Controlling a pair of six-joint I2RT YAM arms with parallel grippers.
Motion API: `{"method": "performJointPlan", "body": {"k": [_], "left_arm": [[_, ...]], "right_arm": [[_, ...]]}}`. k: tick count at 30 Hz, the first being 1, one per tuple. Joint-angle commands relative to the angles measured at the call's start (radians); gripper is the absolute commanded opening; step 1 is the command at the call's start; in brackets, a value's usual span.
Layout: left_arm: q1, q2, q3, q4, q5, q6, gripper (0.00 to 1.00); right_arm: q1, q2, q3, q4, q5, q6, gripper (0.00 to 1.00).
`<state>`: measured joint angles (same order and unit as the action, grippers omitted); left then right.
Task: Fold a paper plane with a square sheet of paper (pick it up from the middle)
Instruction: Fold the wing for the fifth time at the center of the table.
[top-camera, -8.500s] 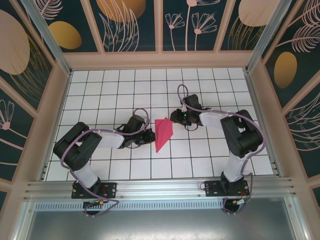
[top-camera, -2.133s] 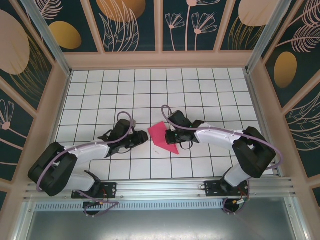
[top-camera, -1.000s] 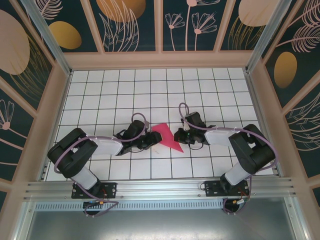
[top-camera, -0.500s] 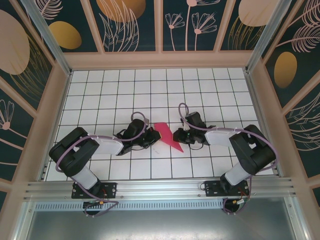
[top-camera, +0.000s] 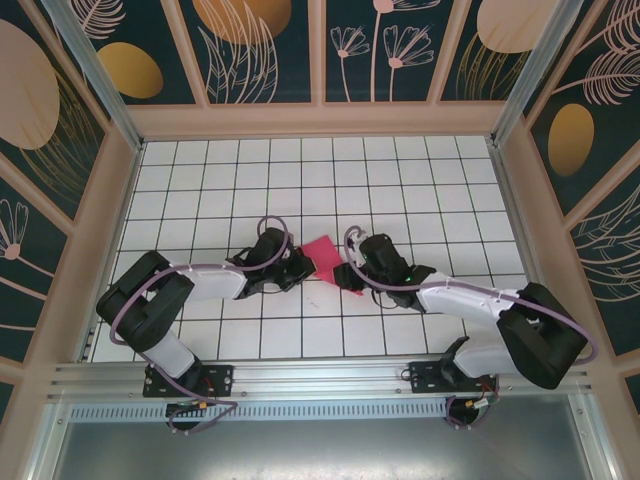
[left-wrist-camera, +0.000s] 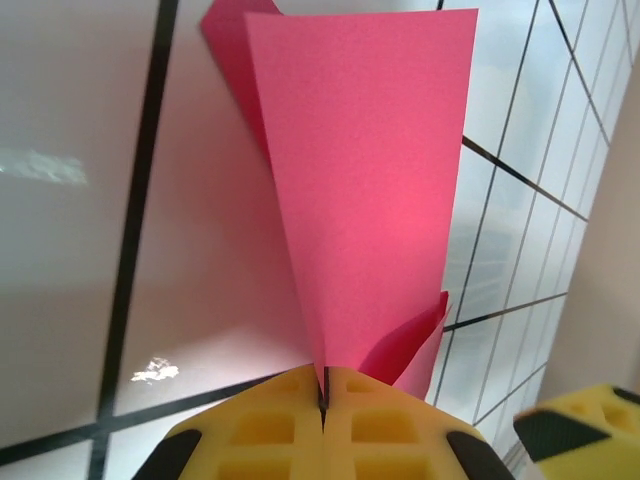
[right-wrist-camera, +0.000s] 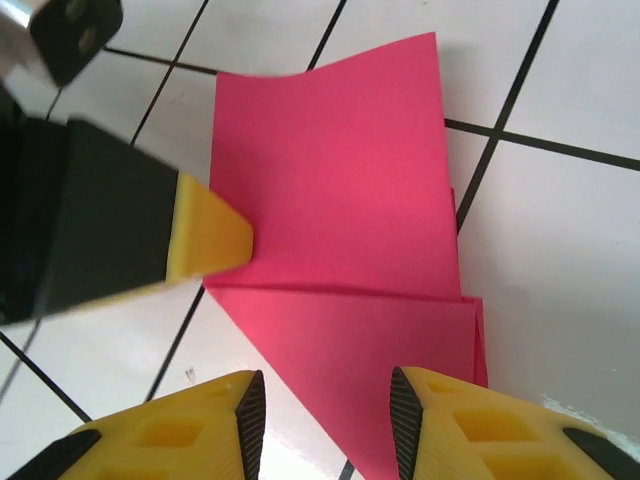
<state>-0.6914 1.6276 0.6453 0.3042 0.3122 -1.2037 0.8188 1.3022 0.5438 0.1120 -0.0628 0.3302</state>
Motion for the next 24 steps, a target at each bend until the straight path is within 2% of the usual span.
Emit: {"method": "performJointPlan", "body": {"k": [1, 10, 16, 24], "left_arm": [[0.013, -0.006, 0.045, -0.107, 0.028, 0.073, 0.0], [0.035, -0.013, 0.05, -0.129, 0.044, 0.099, 0.0], [0.047, -0.01, 0.052, -0.121, 0.055, 0.1, 0.0], [0.047, -0.003, 0.044, -0.104, 0.073, 0.098, 0.0]], "right_arm": [[0.057, -0.005, -0.041, 0.083, 0.117, -0.133, 0.42], [0.177, 0.068, -0.019, 0.094, 0.261, -0.494, 0.46], [0.208, 0.149, 0.014, 0.091, 0.241, -0.612, 0.46], [0.24, 0.257, 0.031, 0.184, 0.434, -0.728, 0.45]]}}
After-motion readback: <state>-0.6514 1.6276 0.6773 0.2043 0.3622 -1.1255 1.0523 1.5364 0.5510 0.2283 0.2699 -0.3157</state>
